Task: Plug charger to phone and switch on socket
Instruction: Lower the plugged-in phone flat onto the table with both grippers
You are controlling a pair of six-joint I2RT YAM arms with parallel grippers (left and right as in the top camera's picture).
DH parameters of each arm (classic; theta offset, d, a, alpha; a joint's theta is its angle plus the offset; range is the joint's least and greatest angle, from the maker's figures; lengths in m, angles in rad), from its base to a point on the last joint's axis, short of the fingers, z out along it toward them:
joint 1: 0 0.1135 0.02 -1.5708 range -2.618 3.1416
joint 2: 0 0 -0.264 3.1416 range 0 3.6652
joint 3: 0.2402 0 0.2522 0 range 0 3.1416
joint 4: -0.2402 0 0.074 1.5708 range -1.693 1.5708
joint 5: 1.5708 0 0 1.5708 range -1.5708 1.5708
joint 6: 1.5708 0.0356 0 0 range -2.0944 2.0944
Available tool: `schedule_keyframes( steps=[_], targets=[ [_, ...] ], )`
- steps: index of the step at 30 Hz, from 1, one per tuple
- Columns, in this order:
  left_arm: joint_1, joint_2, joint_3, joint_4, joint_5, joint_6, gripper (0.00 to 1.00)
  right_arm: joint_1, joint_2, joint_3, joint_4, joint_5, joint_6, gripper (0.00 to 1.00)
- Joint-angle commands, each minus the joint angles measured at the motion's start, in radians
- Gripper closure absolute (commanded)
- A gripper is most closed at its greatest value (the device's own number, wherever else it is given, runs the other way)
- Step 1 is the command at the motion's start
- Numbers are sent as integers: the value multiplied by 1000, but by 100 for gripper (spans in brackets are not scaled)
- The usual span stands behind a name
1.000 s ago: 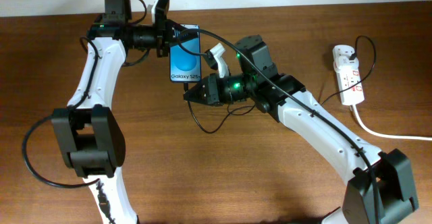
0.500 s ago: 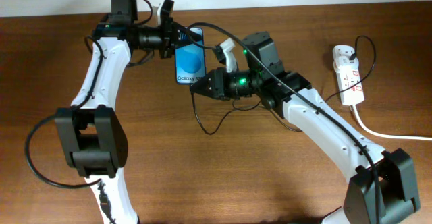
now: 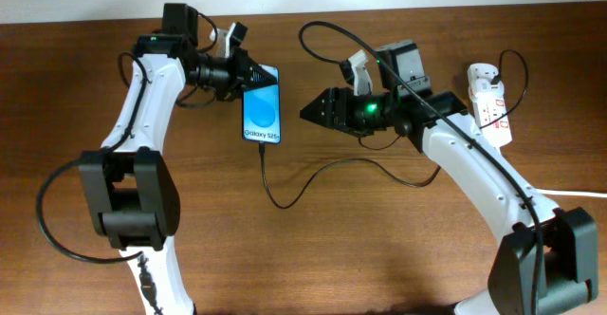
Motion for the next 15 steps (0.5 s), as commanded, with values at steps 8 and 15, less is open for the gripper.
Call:
schedule_keyframes(
  steps=[8,15],
  targets=[
    [-54,19,-219,192,-130,-42,100,-4,4,16,-67,55,-74,26],
    [-68,119,-219,216,-248,-64,100,-4,4,16,-71,59,-74,25]
  ],
)
